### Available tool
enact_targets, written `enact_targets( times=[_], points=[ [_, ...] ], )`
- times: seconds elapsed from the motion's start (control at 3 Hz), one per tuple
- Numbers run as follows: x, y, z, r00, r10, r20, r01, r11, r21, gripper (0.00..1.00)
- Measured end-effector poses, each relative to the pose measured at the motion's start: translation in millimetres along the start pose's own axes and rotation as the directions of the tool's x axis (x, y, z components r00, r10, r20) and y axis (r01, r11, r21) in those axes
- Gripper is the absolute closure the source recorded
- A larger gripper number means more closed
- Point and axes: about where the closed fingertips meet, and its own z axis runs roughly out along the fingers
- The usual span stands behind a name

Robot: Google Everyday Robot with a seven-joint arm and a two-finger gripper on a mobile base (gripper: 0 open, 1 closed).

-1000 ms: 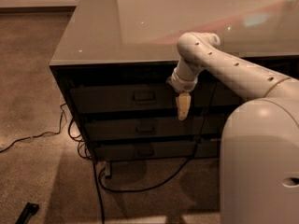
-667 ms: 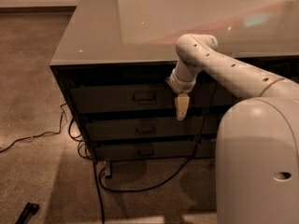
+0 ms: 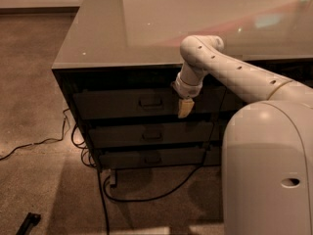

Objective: Open top drawer

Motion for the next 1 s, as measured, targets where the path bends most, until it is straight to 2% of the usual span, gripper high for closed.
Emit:
enact_targets(
  times=[0.67, 1.0],
  points=[
    [-2, -1, -12, 1.000, 0.000, 0.000, 0.000, 1.0000, 0.000, 0.88],
    [-3, -2, -19, 1.000, 0.000, 0.000, 0.000, 1.0000, 0.000, 1.00]
  ],
)
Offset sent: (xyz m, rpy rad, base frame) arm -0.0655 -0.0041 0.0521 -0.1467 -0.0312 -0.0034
